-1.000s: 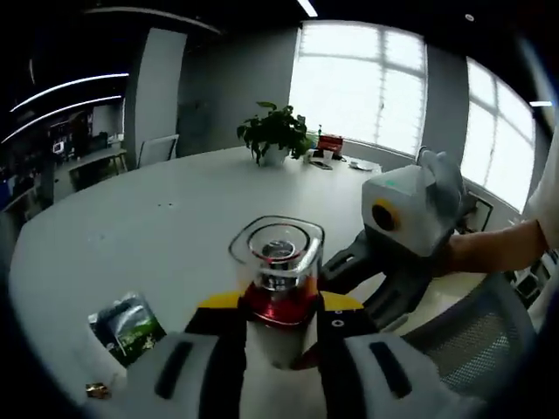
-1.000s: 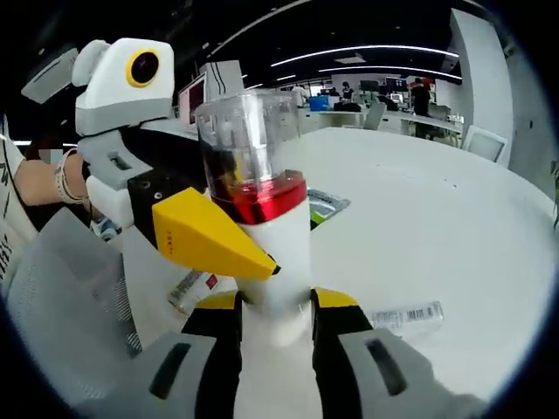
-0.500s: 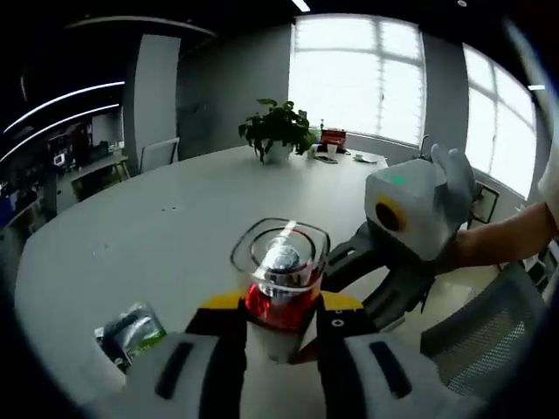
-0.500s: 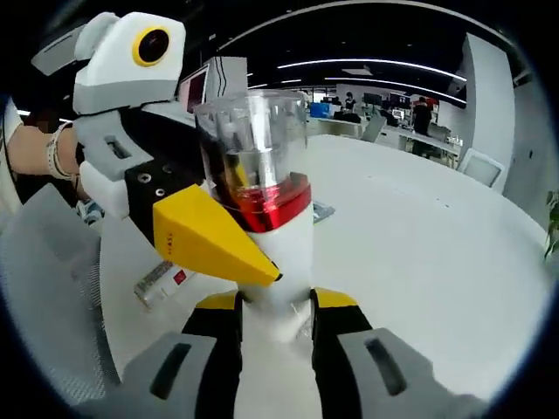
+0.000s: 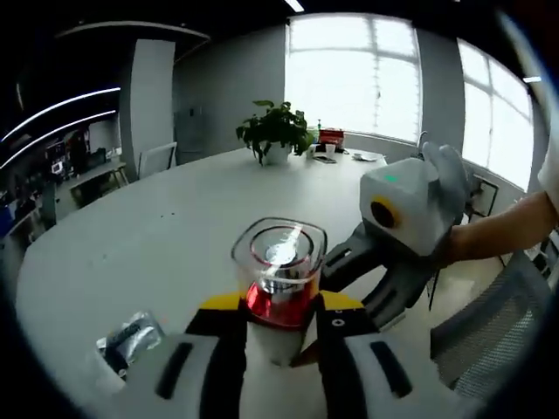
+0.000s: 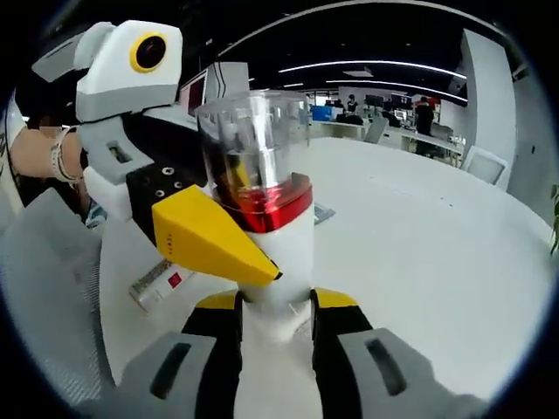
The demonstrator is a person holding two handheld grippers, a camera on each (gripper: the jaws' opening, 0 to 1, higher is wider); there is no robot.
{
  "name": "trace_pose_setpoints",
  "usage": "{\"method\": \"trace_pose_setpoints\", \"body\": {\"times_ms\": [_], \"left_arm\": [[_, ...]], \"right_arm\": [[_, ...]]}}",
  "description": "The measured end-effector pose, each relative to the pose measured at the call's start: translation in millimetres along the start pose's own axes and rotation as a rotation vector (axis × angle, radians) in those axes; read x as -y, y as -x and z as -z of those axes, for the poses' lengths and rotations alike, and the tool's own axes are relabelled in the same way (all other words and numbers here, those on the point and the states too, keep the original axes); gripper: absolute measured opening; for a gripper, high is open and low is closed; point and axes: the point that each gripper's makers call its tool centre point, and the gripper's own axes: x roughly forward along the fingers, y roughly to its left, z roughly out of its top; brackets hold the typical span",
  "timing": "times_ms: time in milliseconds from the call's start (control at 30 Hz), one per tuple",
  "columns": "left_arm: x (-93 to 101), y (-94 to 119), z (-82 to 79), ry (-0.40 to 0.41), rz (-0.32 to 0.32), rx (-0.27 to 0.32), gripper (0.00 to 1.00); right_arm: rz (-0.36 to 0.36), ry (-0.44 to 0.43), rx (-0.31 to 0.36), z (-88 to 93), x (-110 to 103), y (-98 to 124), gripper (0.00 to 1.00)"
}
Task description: Arrange the skincare products in the storage area until every visible bottle or jar stands upright without overlapping.
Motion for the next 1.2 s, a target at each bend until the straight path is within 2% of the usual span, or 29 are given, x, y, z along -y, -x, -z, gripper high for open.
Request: {"method": "trace_pose_setpoints", "body": {"times_ms": [233,333,500,567,767,867,1000,1200], "left_arm": [[2.6,-2,-2.2,-0.066,0.014,0.007,0.27],[1.6,-2,-2.2,-0.07,0.018,0.009,0.27],[2.5,-3,-2.5,-0.078,0.023,0.015,0.27],[1.1,-4,-1.8,-0.058,0.034,0.009,0.27],[1.7,-5,4.5,-0.067,0.035,-0.016,0.31],[1.9,-5,10.5,-0.061,0.038,-0.043,0.37],[-0.9,0,8.4,-0.044,0.026,-0.029,0.39],[-6.9,11,3.2,-0.049,0.003,-0.022,0.47]], "right_arm": [[-0.014,-0.007,0.002,-0.7,0,-1,0.3],[-0.013,0.024,0.0,-1.7,0,-1,0.31],[-0.011,0.029,-0.012,-2.8,1,-1,0.31],[-0.013,0.019,-0.019,-2.9,0,0,0.31],[-0.013,0.026,-0.031,-3.8,-1,2,0.31],[-0.019,0.027,-0.038,-2.7,-3,3,0.34],[-0.021,0.032,-0.052,-0.7,-5,3,0.36],[-0.014,0.031,-0.06,-1.5,-5,6,0.41]]}}
